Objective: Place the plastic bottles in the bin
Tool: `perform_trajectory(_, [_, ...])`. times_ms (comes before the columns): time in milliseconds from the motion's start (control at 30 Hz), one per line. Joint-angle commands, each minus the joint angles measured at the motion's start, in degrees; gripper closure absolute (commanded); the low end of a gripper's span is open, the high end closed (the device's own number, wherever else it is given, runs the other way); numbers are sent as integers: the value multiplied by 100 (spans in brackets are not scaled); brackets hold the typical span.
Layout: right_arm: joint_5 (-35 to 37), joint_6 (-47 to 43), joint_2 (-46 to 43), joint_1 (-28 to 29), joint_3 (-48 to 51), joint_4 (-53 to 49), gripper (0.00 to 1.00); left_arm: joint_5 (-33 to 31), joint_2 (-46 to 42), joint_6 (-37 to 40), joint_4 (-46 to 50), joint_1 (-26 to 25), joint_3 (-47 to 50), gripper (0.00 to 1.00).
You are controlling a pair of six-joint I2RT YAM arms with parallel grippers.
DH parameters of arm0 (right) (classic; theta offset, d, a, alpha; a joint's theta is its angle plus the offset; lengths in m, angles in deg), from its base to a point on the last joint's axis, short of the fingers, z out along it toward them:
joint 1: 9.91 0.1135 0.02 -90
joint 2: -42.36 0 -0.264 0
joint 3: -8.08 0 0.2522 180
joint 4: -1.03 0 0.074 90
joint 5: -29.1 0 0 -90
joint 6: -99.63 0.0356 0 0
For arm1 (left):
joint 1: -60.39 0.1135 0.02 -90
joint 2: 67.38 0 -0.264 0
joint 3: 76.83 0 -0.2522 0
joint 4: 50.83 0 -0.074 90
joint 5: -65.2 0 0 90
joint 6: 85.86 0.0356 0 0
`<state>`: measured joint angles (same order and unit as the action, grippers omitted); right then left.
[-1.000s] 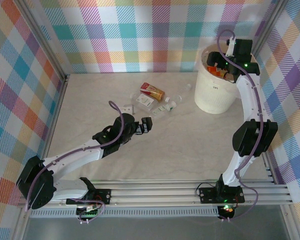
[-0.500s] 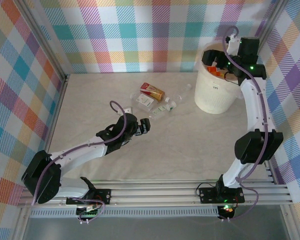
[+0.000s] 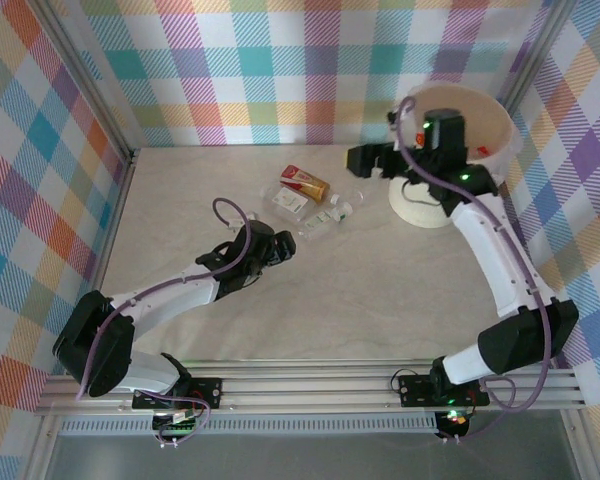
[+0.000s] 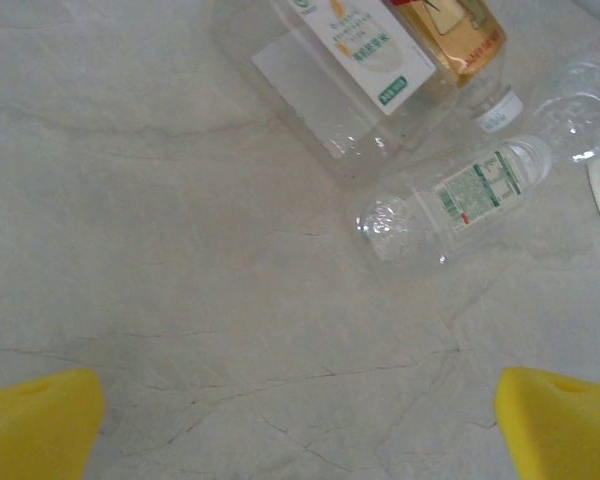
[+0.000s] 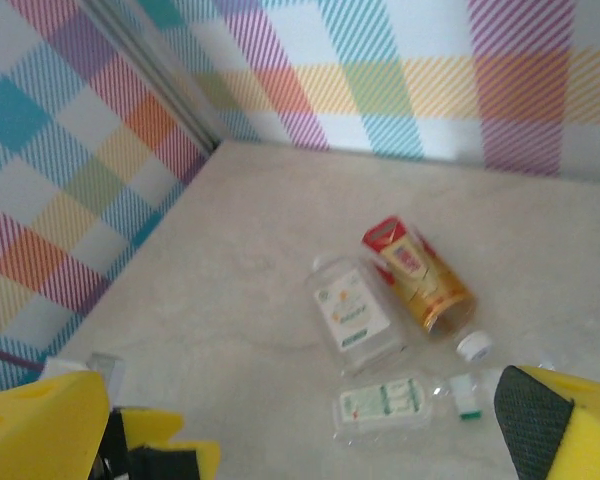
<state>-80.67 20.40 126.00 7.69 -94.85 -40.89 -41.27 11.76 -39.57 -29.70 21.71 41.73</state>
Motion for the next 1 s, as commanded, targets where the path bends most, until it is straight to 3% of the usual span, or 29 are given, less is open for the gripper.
perform_trajectory(0, [1011,400,-128,365,556,283,0,-134,-13,-330,307,105,-154,0])
perform_trajectory(200, [2039,2099,81,689,1753,1037,0,207,-212,-204,-232,182,153,0])
perform_trajectory(400, [2890,3339,705,1086,2148,1631,0,244,-255,-143,-197,194,199,0])
perform_trajectory(733, [4386,3937,2497,1818,897,811,0,125,-336,-159,-57,220,237,0])
perform_trajectory(967, [4321,3924,3407,1852,260,514,0,-25,-478,-156,106,238,309,0])
